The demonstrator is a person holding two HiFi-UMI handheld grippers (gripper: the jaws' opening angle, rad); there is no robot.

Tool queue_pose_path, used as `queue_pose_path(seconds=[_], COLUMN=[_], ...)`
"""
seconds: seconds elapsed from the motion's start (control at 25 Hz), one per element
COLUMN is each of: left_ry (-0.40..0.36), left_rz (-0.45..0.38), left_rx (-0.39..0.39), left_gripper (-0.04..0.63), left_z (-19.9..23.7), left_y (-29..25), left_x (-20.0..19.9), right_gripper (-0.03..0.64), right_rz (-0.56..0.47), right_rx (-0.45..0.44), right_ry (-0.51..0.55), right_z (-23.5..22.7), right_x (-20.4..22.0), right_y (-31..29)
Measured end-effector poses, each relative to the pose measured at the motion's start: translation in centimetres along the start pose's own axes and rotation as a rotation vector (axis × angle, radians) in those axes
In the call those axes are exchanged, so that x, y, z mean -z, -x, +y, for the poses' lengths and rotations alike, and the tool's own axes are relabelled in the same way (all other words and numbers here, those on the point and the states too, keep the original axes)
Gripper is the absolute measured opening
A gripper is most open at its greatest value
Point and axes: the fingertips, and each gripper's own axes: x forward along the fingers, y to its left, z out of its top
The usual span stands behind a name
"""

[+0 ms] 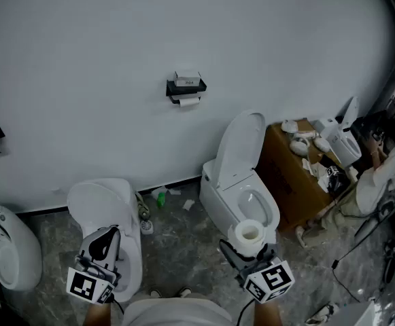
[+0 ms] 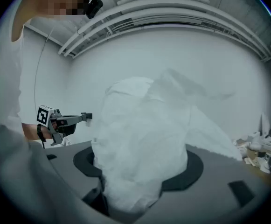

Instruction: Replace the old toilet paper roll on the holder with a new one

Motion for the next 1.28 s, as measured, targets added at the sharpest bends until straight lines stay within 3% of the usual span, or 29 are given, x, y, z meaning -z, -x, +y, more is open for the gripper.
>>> queue_pose_path(seconds=[0.16, 0.4, 0.88, 1.12, 1.28], left_ry=[0.001, 0.005, -0.006, -0.109, -0.21], left_rz=[0.002, 0.014, 0.022, 0.041, 0.068], left_rx=[0.0, -0.006, -0.045, -0.079, -0.124], left_gripper=[0.005, 0.003, 0.005, 0.006, 0.131], left_z=[0.1, -0.1, -2.1, -3.1, -3.2], left_y=[-0.1, -0.6, -2.8, -4.2, -5.3], left_x=[-0.1, 0.3, 0.3, 0.0, -0.8], right_gripper=[0.319, 0.319, 0.321, 0.321, 0.321], right_rz=[0.008, -0.046, -0.053, -0.059, -0.055], right_rx=[-0.001, -0.023, -0.041, -0.049, -0.042], right_ry=[-0.008, -0.122, -0.126, -0.14, -0.166], right_z=[0.0, -0.9, -4.3, -6.4, -7.6], right_x=[0.0, -0.4, 0.2, 1.5, 2.5], right_y=[0.0, 0.3, 1.1, 2.1, 2.9])
